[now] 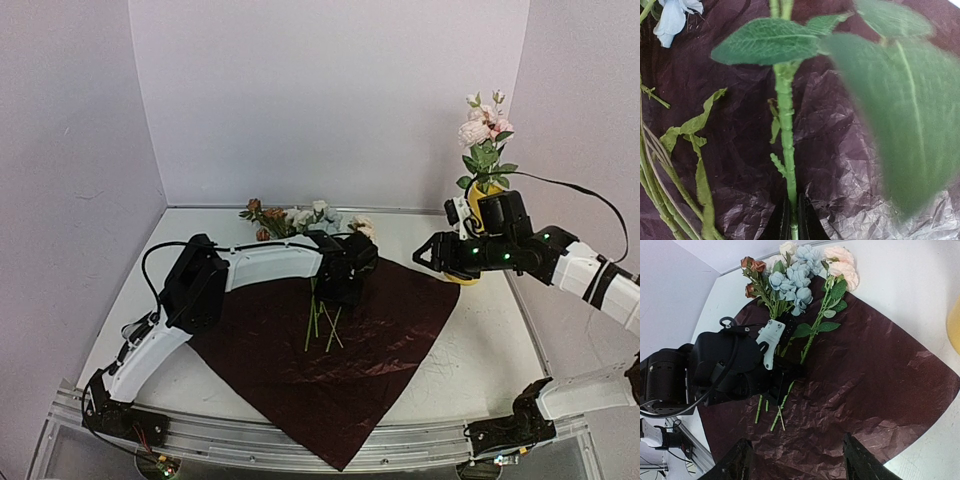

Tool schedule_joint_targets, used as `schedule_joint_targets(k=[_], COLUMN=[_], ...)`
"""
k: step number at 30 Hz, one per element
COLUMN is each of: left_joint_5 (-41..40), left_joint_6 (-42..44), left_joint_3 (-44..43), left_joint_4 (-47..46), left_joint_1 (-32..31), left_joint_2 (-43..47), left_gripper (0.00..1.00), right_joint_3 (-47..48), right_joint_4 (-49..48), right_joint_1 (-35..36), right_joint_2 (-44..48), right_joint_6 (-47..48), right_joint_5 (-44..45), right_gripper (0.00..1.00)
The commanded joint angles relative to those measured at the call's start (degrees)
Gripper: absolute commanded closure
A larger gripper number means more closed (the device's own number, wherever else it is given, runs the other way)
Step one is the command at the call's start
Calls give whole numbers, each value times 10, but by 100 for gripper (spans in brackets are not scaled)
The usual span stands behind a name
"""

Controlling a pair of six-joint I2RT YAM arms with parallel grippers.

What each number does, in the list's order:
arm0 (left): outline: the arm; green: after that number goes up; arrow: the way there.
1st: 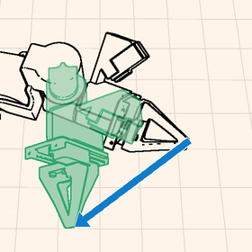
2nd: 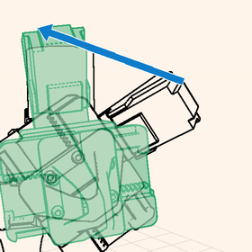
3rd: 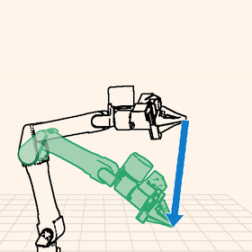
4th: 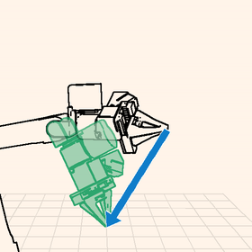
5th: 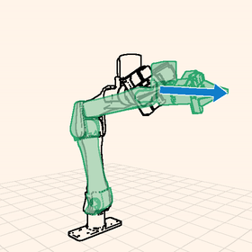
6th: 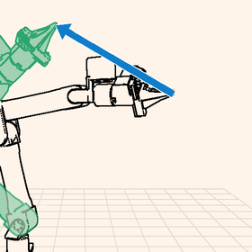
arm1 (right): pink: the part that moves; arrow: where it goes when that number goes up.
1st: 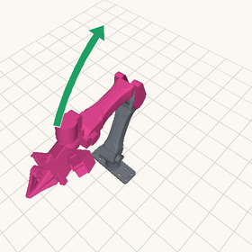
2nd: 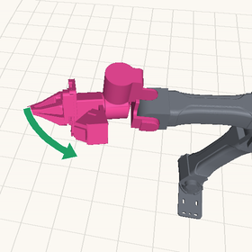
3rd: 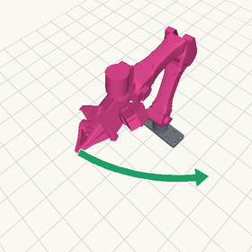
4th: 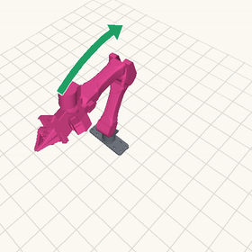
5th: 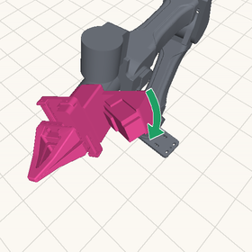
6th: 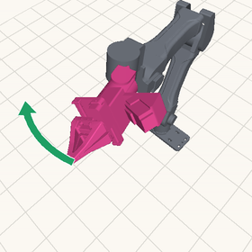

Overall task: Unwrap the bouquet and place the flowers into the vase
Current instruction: Pick up the fake flower from the wrapping paper.

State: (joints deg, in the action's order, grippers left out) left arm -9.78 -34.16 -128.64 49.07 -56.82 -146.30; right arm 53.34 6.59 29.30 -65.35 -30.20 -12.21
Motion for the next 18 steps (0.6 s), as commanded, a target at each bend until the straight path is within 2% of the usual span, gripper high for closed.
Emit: schedule_joint_targets(k=[1,11,18], left_joint_5=[-5,2,44], left_joint_6=[32,-6,3], left_joint_3=[-22,-1,71], left_joint_4=[26,-16,-126], left_joint_1=[-3,-3,-3], left_joint_2=[66,165,243], left_gripper=[93,100,100], right_joint_3=[18,70,167], right_joint_4=[6,6,-4], right_joint_1=[-1,-1,-1], right_joint_2=[-30,-90,-145], right_joint_6=[5,0,-45], right_joint_5=[-13,-34,-57], right_gripper=[37,37,35])
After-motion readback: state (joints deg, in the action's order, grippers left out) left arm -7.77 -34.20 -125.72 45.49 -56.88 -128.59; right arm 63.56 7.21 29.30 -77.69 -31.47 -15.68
